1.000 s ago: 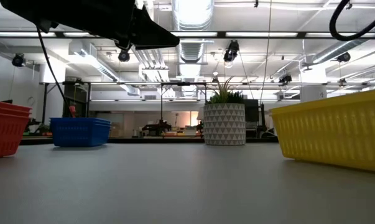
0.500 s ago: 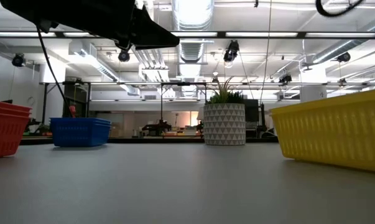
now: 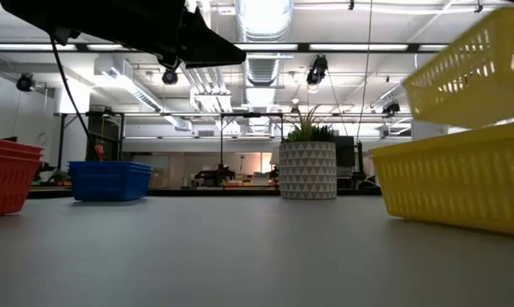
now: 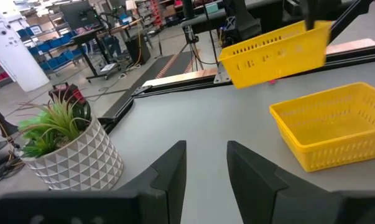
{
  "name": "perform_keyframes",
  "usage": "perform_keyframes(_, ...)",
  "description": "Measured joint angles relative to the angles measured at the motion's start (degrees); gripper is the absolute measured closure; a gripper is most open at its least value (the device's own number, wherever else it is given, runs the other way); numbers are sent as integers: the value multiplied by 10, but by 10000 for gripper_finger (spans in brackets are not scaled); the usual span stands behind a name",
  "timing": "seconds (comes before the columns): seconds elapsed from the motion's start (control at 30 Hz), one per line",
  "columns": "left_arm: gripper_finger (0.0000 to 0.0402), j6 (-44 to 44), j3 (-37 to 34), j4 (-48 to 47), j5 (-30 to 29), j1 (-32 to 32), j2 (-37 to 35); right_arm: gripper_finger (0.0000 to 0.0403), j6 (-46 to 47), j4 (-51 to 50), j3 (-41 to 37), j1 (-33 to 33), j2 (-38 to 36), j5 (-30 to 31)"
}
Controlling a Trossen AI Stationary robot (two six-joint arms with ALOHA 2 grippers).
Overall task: Stack baskets by color
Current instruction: Stack the right yellow bin on top of the left yellow bin
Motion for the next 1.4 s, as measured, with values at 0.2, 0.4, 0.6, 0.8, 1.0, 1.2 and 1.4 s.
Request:
perform_keyframes(0.2, 302, 0, 0, 0, 0, 0, 0, 394, -25, 0, 96, -5, 73, 1)
perform_keyframes(0.4, 302, 3, 0, 0, 0, 0, 0, 394, -38, 0, 174, -5, 145, -1)
perform_keyframes(0.6, 302, 3, 0, 0, 0, 0, 0, 394, -70, -1, 237, -5, 215, -16)
perform_keyframes(0.8, 302, 4, 0, 0, 0, 0, 0, 394, -78, -3, 253, -5, 251, -23)
perform_keyframes(1.0, 302, 3, 0, 0, 0, 0, 0, 394, -88, -10, 239, -5, 268, -35)
perform_keyframes(1.2, 302, 3, 1, 1, 0, 0, 0, 394, -97, -9, 231, -5, 272, -35)
perform_keyframes(1.4, 302, 2, 1, 0, 0, 0, 0, 394, -103, 2, 204, -5, 272, -35)
